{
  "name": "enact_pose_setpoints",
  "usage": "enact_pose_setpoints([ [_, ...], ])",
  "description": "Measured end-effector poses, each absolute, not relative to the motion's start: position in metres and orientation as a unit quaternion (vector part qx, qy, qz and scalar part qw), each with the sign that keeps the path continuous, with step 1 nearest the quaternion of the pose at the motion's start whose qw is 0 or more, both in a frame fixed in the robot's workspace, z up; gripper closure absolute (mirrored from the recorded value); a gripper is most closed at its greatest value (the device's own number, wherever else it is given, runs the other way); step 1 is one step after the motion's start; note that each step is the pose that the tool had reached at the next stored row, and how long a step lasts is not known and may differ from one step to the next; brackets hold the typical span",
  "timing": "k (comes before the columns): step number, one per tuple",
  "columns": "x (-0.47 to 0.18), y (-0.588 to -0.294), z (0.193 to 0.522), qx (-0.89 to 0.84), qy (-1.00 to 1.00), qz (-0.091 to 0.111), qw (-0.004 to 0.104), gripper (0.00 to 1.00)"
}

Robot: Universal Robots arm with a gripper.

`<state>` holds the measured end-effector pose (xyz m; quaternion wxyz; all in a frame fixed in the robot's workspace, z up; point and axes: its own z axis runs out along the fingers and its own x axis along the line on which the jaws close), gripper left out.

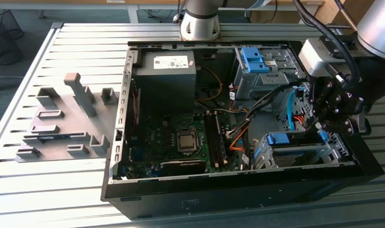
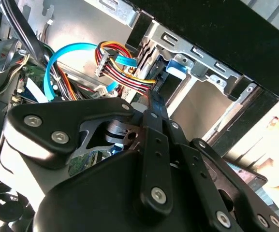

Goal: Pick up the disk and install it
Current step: 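Insert the first disk wire, then insert the second disk wire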

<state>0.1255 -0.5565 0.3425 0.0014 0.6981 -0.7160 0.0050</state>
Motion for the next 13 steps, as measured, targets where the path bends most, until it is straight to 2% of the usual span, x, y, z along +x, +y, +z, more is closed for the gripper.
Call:
enact_pose_setpoints([
  [13, 0.1255, -0.5566, 0.3426, 0.698, -0.716, 0.004, 0.001, 0.89],
])
